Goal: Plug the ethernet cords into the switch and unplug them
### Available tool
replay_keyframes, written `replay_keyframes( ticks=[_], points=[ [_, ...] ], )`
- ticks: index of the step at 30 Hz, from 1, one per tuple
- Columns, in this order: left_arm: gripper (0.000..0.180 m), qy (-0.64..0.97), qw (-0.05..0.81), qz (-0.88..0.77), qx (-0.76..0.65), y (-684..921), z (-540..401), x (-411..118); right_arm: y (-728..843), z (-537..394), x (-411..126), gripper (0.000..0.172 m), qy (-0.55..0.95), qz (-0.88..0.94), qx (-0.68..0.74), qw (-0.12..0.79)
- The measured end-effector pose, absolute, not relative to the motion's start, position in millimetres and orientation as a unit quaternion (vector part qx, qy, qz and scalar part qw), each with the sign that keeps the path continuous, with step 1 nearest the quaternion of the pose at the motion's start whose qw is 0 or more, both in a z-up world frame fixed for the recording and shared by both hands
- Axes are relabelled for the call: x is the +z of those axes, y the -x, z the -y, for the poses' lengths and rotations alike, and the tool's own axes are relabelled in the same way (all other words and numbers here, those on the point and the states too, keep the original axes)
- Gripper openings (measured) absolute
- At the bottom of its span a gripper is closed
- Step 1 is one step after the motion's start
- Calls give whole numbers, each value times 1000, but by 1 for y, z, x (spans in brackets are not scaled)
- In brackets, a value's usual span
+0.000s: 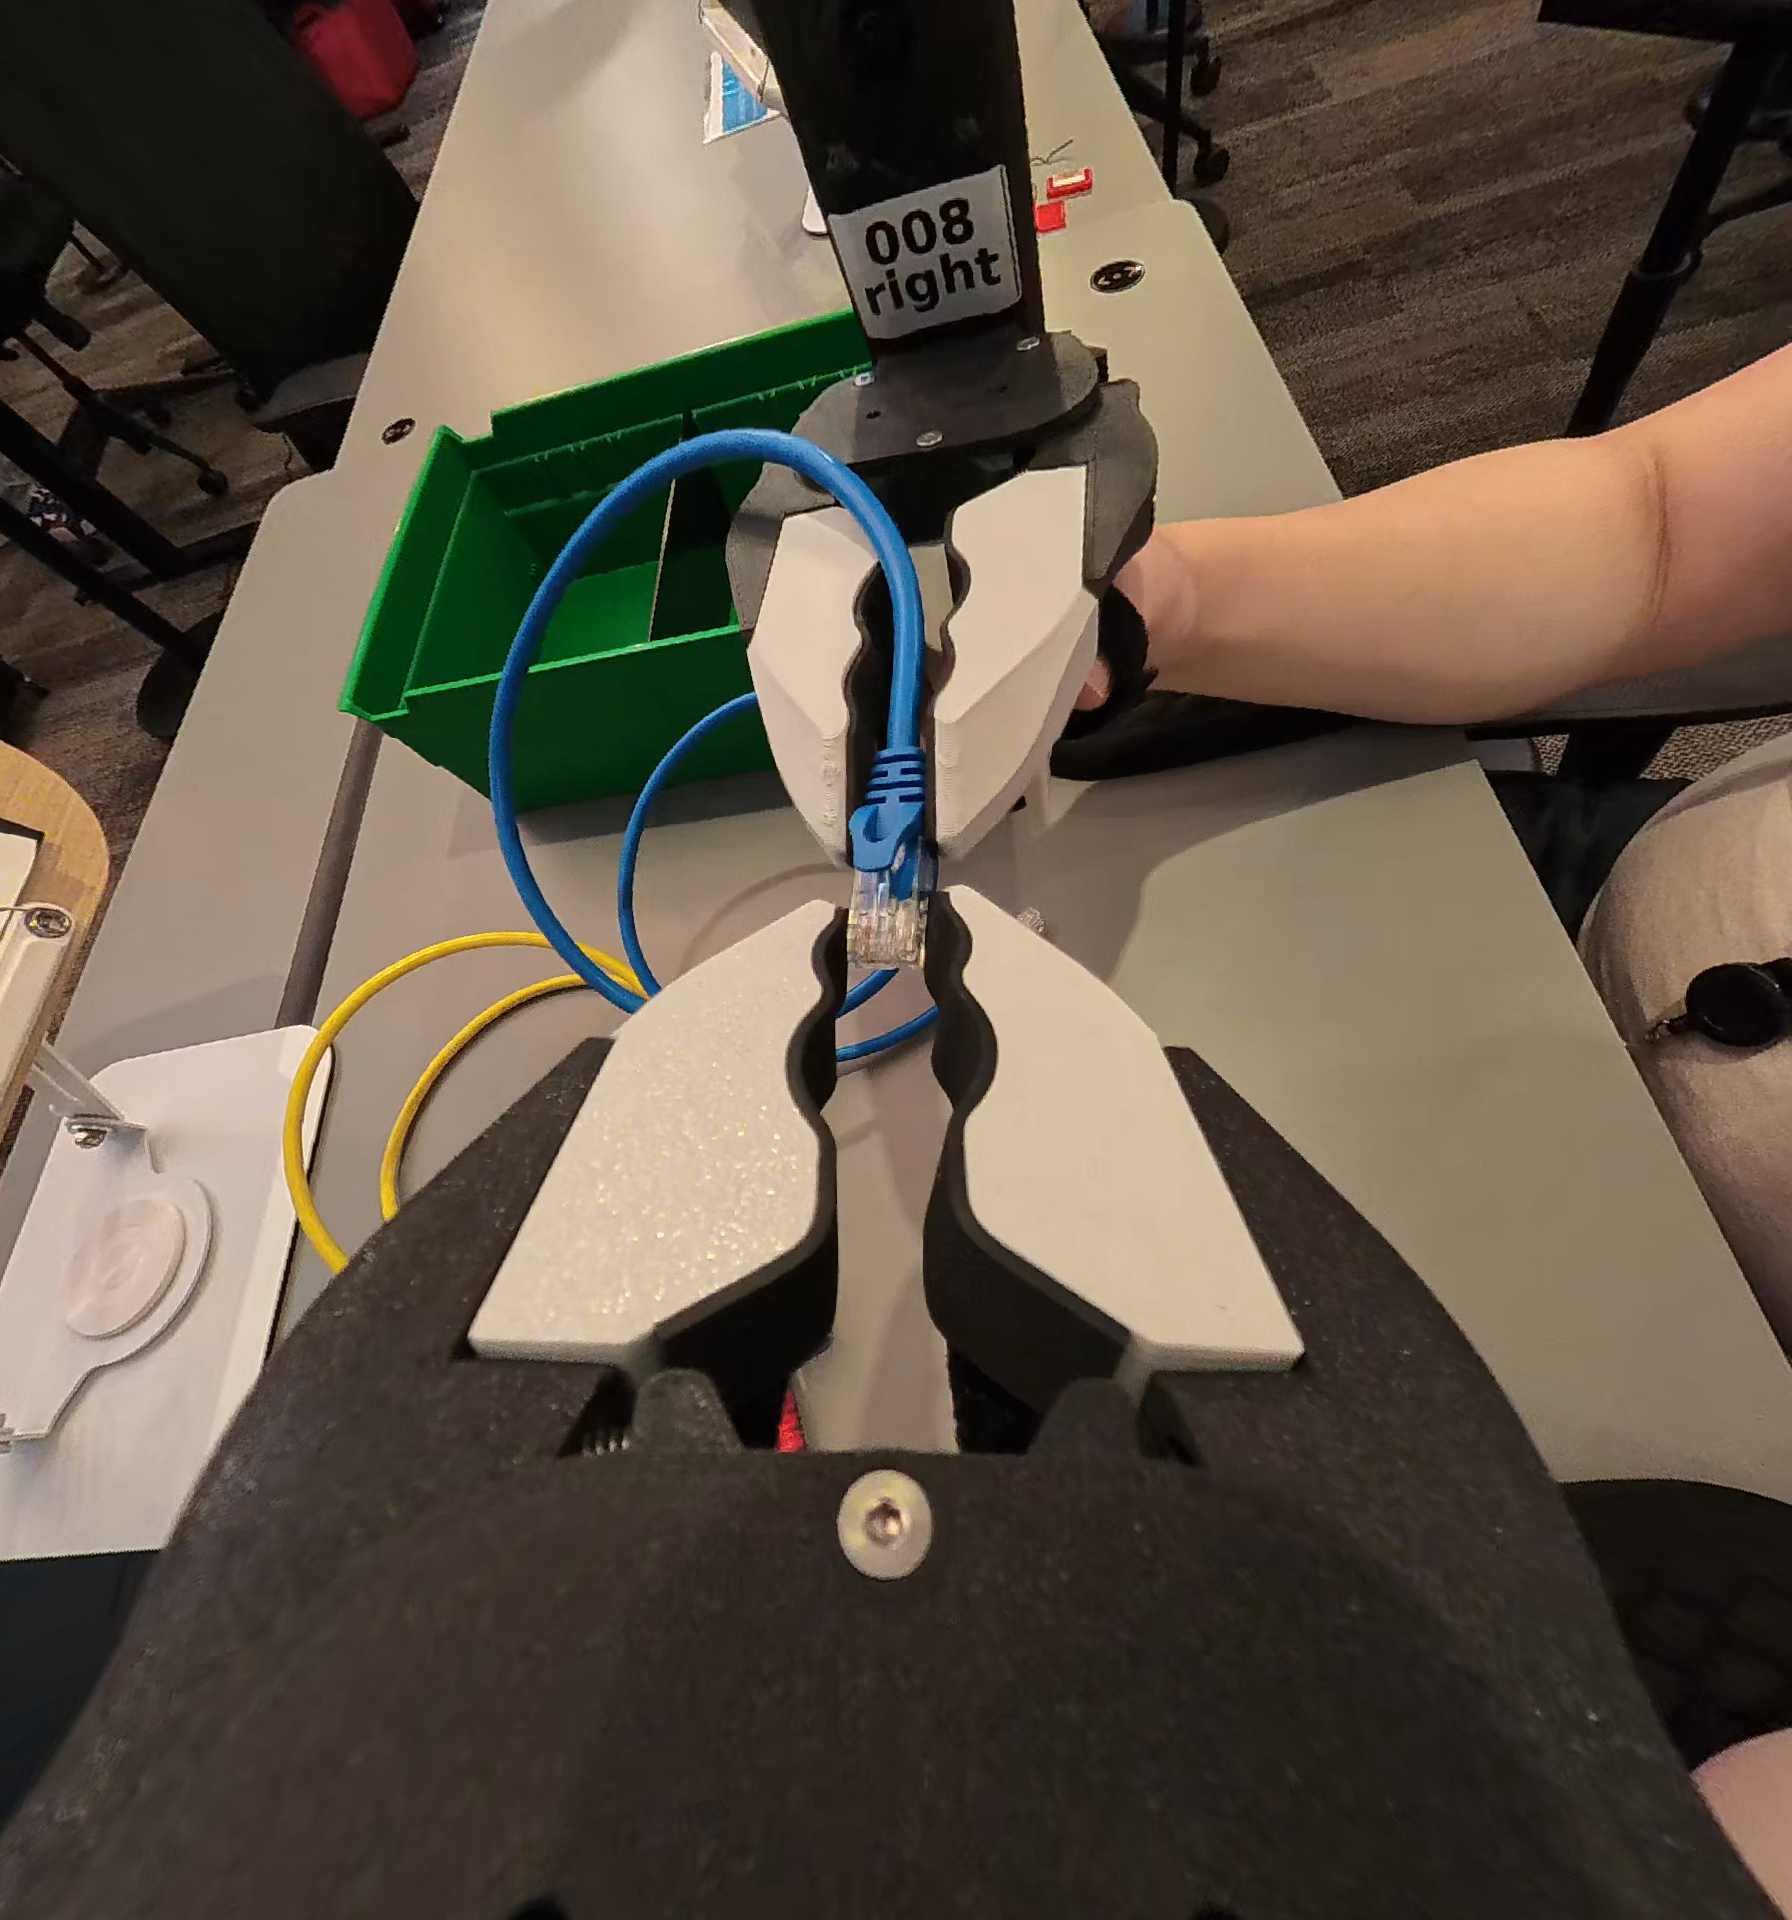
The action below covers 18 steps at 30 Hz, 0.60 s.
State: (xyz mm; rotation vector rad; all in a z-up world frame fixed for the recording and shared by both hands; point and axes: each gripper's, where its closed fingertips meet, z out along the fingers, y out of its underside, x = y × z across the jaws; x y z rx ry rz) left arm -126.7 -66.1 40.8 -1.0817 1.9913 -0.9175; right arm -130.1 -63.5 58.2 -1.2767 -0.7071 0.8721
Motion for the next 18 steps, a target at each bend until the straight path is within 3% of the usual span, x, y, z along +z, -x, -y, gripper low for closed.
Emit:
replay_keyframes(
  ticks=[18],
  points=[
    [13, 424, 326, -776, -334, 128, 66, 32, 132, 63, 50, 13, 584, 326, 359, 651]
  ],
)
